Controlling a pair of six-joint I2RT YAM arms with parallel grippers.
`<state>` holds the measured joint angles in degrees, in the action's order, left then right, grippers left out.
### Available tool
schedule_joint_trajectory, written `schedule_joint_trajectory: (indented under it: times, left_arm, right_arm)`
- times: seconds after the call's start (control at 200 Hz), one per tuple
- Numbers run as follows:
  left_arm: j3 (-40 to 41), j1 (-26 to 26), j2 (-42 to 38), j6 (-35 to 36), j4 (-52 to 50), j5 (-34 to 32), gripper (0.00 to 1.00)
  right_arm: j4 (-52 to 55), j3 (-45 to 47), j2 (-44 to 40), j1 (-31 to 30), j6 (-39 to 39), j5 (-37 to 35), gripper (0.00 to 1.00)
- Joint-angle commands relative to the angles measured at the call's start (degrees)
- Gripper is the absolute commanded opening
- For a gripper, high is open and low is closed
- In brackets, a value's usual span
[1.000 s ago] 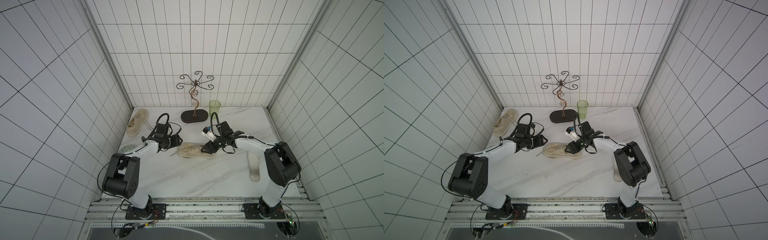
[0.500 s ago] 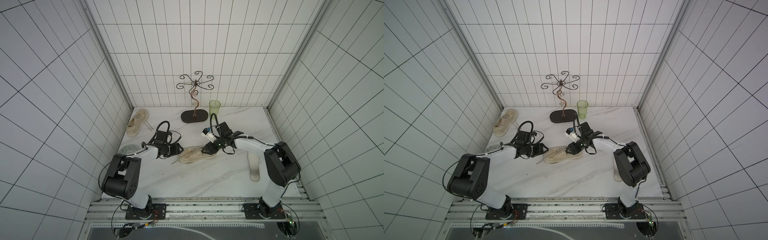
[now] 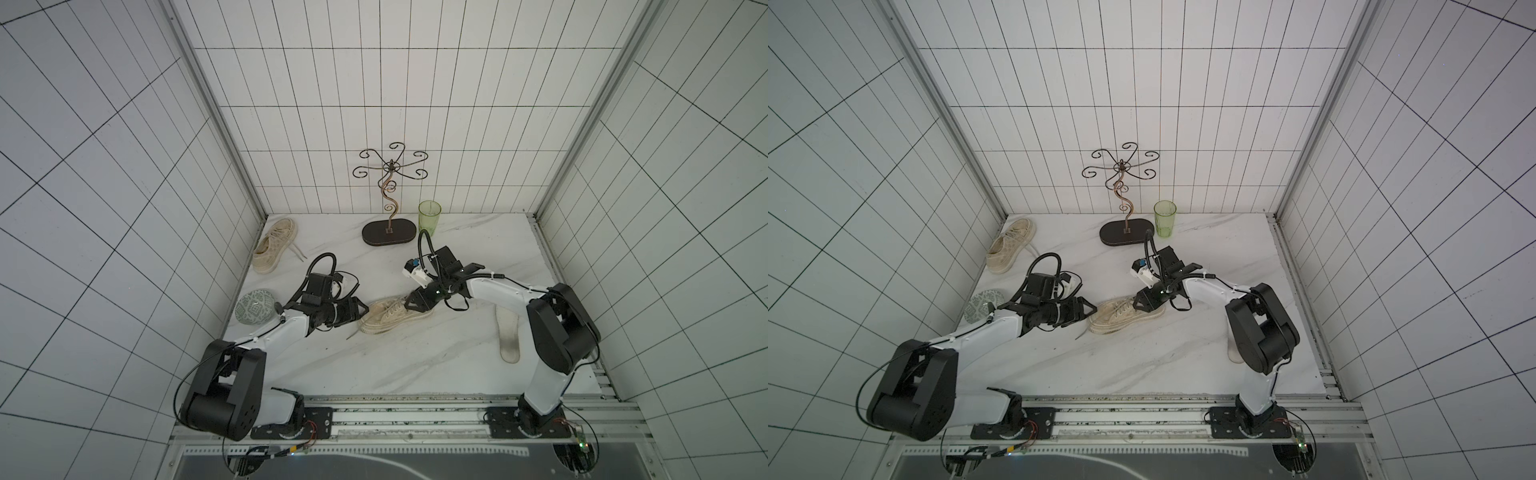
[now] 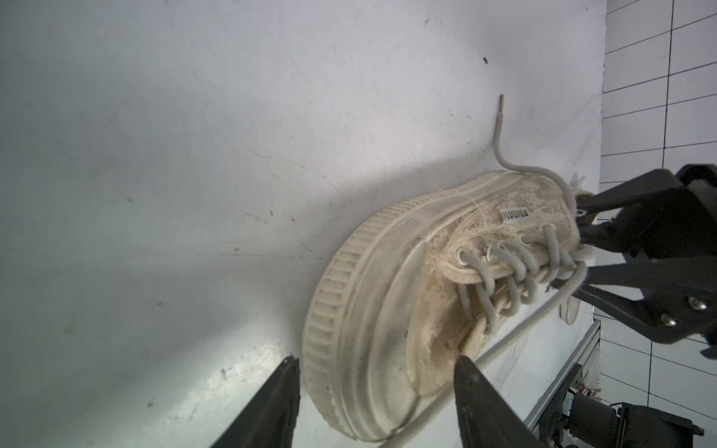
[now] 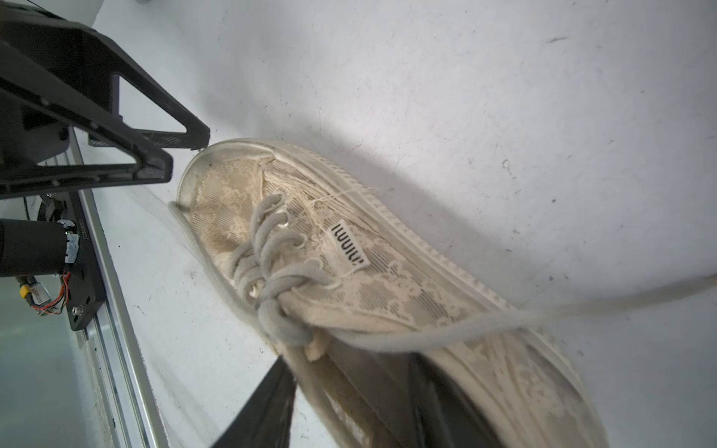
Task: Remove the insole from the shoe
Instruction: Pick up the shoe from the center of the board.
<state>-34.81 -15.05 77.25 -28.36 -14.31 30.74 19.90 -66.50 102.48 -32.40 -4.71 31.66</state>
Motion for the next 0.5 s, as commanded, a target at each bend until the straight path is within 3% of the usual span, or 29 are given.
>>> schedule_joint_trajectory:
  times: [0.0,0.215,0.495]
  left_arm:
    - [1.53,-1.62,0.36,-0.82,-0.08,-0.14,0.62]
    - [4.08,-1.9,0.9,-1.93,0.41,-3.32,0.62]
    - [9.67,-5.34,1.14,-10.48,9.68,2.97,0.6]
  right_arm:
    - [2.53,-1.54,0.79,-0.52,0.82,-2.02,0.48]
    - [2.42,-1.53,0.38,-0.47,1.37,-2.01,0.47]
    - [1.87,-1.54,0.75,-0.48,3.01,-3.14,0.47]
